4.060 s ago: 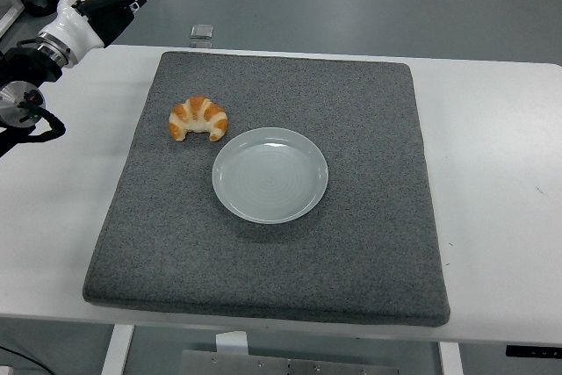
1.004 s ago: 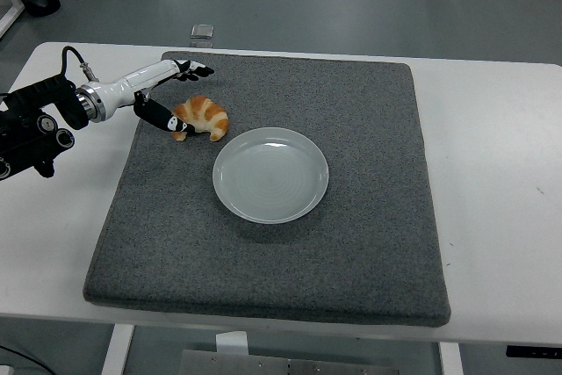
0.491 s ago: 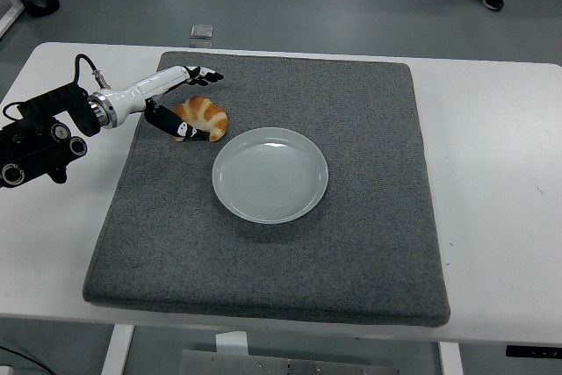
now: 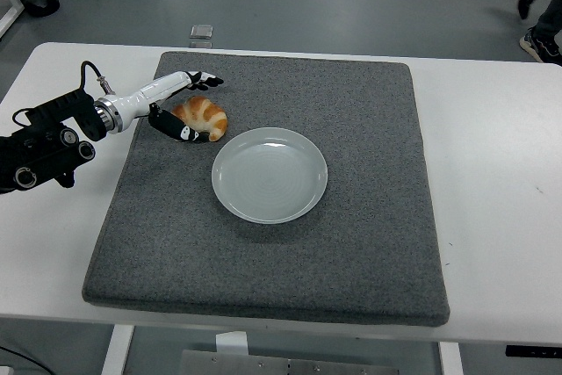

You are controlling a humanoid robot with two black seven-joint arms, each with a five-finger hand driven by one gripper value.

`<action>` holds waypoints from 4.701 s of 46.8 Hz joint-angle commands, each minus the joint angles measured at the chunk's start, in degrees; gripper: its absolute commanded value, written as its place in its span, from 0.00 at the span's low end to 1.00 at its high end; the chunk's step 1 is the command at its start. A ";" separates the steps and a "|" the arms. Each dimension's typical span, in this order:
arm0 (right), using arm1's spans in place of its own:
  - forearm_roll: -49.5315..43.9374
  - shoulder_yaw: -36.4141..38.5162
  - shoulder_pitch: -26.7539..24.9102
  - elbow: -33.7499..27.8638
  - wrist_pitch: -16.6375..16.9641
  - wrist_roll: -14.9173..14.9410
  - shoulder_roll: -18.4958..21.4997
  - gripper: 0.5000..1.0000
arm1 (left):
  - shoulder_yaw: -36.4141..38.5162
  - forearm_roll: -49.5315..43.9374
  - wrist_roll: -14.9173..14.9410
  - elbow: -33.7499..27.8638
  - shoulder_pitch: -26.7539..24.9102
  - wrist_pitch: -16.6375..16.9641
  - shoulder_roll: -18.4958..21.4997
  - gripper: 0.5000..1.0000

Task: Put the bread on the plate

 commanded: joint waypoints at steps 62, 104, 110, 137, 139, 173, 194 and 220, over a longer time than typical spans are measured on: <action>0.08 0.01 0.00 -0.18 -0.09 0.00 0.00 0.88 | -0.01 -0.17 0.00 5.66 0.00 -0.06 -4.39 0.89; 0.00 0.01 -0.44 -0.27 -0.09 0.00 0.00 0.88 | -0.01 -0.79 -2.02 7.68 0.62 -0.15 -4.31 0.00; 0.00 -0.08 -0.44 -0.27 -0.09 0.00 0.00 0.88 | -0.09 -0.87 -3.51 7.50 0.44 -0.15 -3.95 0.00; 0.00 0.01 -0.79 -0.27 -0.09 0.00 0.00 0.88 | -0.62 -0.96 -5.18 6.45 -0.88 -0.06 -0.71 0.00; 0.00 0.01 -0.79 -0.27 -0.09 0.00 0.00 0.88 | -0.53 -0.96 -5.80 6.45 -1.49 -0.15 0.08 0.00; 0.17 0.10 -0.70 -0.27 -0.09 0.00 0.00 0.88 | -0.01 0.44 -6.33 3.64 -24.34 -10.34 10.72 0.00; 0.17 0.10 -0.61 -0.35 -0.09 0.00 0.00 0.88 | -0.01 9.23 -5.62 -9.19 -30.06 -11.05 10.20 0.00; 0.17 0.10 -0.61 -0.35 -0.09 0.00 0.00 0.88 | -0.09 15.29 -3.78 -21.50 -21.98 -7.36 2.73 0.00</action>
